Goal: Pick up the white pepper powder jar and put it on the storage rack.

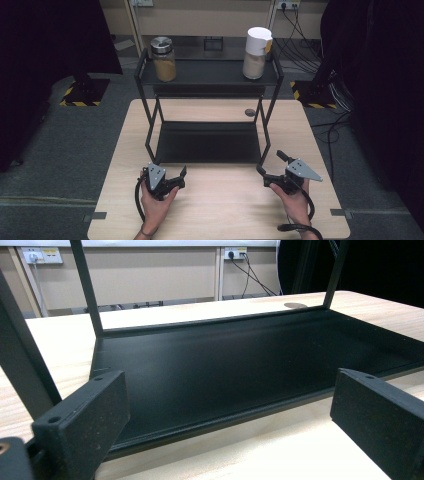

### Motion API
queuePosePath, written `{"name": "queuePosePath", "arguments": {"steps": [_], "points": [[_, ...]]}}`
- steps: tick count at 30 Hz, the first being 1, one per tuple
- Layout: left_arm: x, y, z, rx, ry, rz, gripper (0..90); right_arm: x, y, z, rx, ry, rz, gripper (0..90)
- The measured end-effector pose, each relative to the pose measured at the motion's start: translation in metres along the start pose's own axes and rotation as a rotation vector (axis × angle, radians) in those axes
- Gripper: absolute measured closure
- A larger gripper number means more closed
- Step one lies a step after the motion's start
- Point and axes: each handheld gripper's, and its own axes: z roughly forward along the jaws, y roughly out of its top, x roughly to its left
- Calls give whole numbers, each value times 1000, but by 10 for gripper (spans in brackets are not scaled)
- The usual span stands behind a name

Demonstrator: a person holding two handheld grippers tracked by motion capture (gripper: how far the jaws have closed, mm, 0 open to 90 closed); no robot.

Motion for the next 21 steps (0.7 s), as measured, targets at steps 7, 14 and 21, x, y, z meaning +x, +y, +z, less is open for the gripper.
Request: {"name": "queuePosePath", "arguments": {"steps": [7,14,21], "points": [[0,0,0,-1,0,-1,17,1,-6,-1,21,4,7,45],[0,0,0,0,0,0,17,2,-10,-1,36,6,8,45],[0,0,0,1,-1,0,17,2,-12,-2,51,5,22,47]]}}
